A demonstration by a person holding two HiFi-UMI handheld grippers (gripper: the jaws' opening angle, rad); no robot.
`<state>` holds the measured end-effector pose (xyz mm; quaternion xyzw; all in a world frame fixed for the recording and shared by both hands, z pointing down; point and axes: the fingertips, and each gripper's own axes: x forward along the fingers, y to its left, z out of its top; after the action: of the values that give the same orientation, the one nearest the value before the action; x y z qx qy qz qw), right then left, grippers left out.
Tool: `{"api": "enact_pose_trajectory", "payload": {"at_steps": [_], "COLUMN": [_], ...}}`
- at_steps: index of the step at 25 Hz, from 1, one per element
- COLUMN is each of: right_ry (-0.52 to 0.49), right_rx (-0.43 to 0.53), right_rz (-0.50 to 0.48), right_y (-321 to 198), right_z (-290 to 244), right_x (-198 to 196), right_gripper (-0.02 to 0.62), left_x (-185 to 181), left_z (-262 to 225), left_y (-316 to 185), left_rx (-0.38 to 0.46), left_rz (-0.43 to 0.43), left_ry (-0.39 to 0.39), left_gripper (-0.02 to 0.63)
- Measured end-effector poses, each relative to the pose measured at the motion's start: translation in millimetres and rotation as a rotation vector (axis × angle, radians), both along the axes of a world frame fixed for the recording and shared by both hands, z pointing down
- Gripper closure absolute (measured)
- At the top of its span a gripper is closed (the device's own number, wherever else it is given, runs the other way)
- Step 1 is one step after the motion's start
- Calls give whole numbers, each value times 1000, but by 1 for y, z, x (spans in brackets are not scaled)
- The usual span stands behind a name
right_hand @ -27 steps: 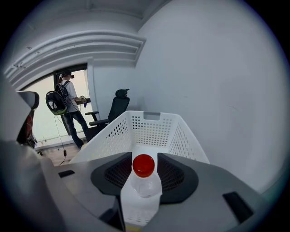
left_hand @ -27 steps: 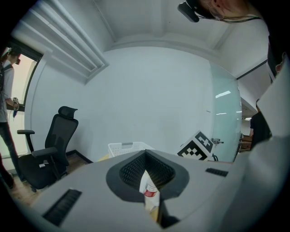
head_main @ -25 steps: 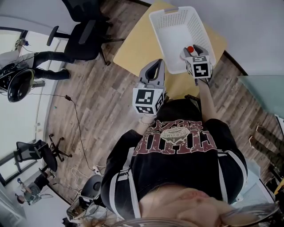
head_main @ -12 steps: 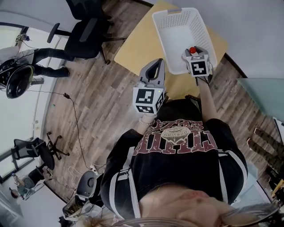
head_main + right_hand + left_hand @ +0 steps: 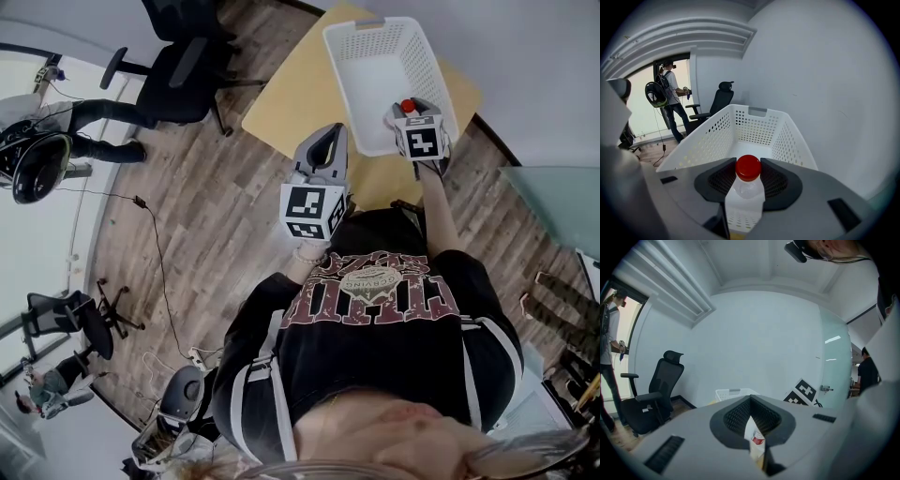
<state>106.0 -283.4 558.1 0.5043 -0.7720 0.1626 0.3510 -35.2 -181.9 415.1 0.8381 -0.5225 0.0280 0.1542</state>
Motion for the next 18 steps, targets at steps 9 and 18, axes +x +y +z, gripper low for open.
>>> {"api": "enact_pose_trajectory", "payload": {"at_steps": [9,18], "right_ry": [-17,-49], "right_rx": [28,44], "right_rz": [0,9], "right_y": [0,3], "right_z": [-5,-14], "right_x": [2,1], "right_gripper": [428,428], "left_x": [2,-1], "left_z": [-1,-1], "left_y": [1,5], "left_rx": [-1,0], "left_rz": [1,3], "left_ry": [-3,1], "left_gripper": [560,558]}}
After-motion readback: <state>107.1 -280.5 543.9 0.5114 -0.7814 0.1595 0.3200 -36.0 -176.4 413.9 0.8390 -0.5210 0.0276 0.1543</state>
